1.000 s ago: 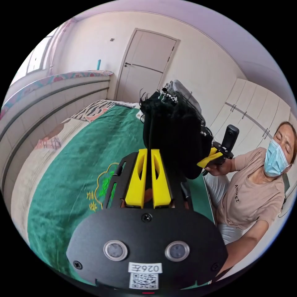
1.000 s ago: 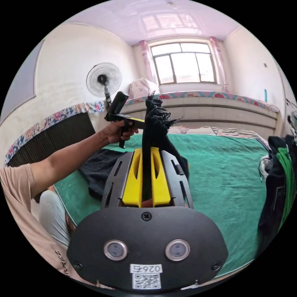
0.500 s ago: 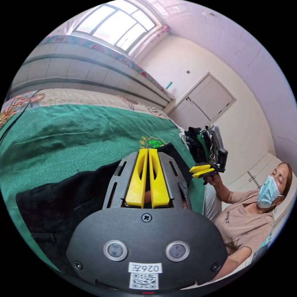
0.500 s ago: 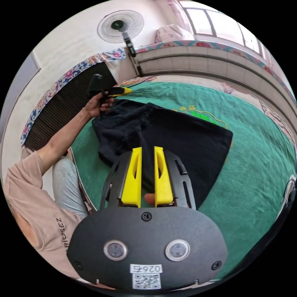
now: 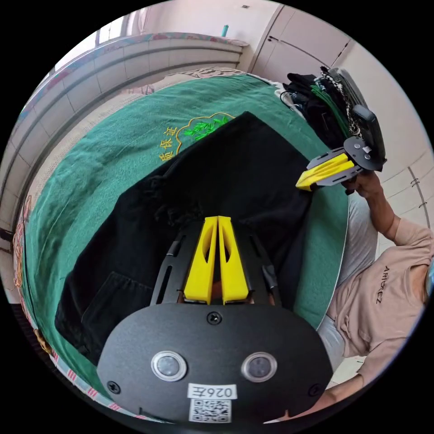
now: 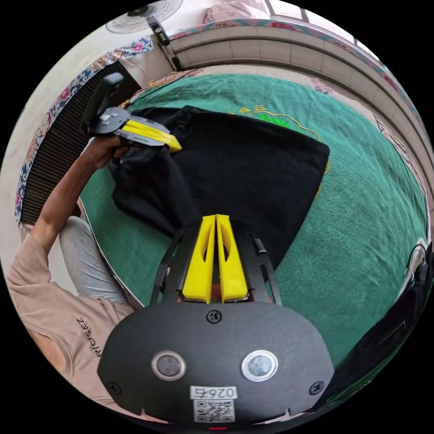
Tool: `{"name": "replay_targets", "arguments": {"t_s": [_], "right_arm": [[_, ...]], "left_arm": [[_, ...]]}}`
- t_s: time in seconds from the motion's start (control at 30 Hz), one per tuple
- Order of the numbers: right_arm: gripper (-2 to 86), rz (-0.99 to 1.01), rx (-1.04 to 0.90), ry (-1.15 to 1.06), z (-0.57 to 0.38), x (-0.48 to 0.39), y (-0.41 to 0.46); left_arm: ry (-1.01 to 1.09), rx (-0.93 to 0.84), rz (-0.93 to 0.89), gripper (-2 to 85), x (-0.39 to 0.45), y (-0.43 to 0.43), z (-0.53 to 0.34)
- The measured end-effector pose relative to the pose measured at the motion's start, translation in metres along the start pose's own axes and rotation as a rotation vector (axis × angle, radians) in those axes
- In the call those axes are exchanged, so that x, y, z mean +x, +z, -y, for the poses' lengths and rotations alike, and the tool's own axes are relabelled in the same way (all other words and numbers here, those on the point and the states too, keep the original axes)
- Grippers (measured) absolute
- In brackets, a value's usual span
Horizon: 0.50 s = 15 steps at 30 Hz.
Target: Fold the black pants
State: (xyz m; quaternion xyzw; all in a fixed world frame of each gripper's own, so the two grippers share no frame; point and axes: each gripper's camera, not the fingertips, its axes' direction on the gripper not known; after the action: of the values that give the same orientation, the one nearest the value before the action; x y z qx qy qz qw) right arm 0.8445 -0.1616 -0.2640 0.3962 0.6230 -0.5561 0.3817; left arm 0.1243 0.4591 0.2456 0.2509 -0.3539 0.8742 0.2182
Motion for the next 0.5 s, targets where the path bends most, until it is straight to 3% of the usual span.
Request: {"name": "replay_targets", "arguments": {"t_s": [0.1, 0.2, 0.23, 0.33, 0.37, 0.43, 0.5], "right_arm": [[-0.9, 0.055, 0.006, 0.048, -0.032, 0.049, 0.02], [-0.9, 0.104, -0.073, 0.022, -0.051, 0.077, 0.058], [-0.9, 0.092, -0.075, 0.008, -0.056, 0.08, 0.06], [-0.9, 0.057, -0.088, -0.039, -0.08, 0.101, 0.051], [-0.9, 0.058, -0.09, -0.044, -0.092, 0.113, 0.046], [-0.9, 0.053, -0.08, -0.034, -0.111, 0.134, 0.033], [-0.9, 0.037, -0.023, -0.018, -0.129, 0.163, 0.009]], "left_arm": [[0.002, 0.037, 0.038, -0.9, 0.023, -0.024, -0.014], [0.082, 0.195, 0.051, -0.9, 0.06, -0.04, -0.021], [0.105, 0.184, 0.065, -0.9, 0.07, -0.033, -0.02], [0.146, -0.102, 0.033, -0.8, 0.079, 0.007, -0.018], [0.104, -0.045, -0.008, -0.8, 0.075, -0.004, -0.025], [0.011, -0.111, -0.053, -0.8, 0.063, -0.016, -0.027], [-0.027, 0.036, -0.038, -0.9, 0.065, -0.04, -0.031]]}}
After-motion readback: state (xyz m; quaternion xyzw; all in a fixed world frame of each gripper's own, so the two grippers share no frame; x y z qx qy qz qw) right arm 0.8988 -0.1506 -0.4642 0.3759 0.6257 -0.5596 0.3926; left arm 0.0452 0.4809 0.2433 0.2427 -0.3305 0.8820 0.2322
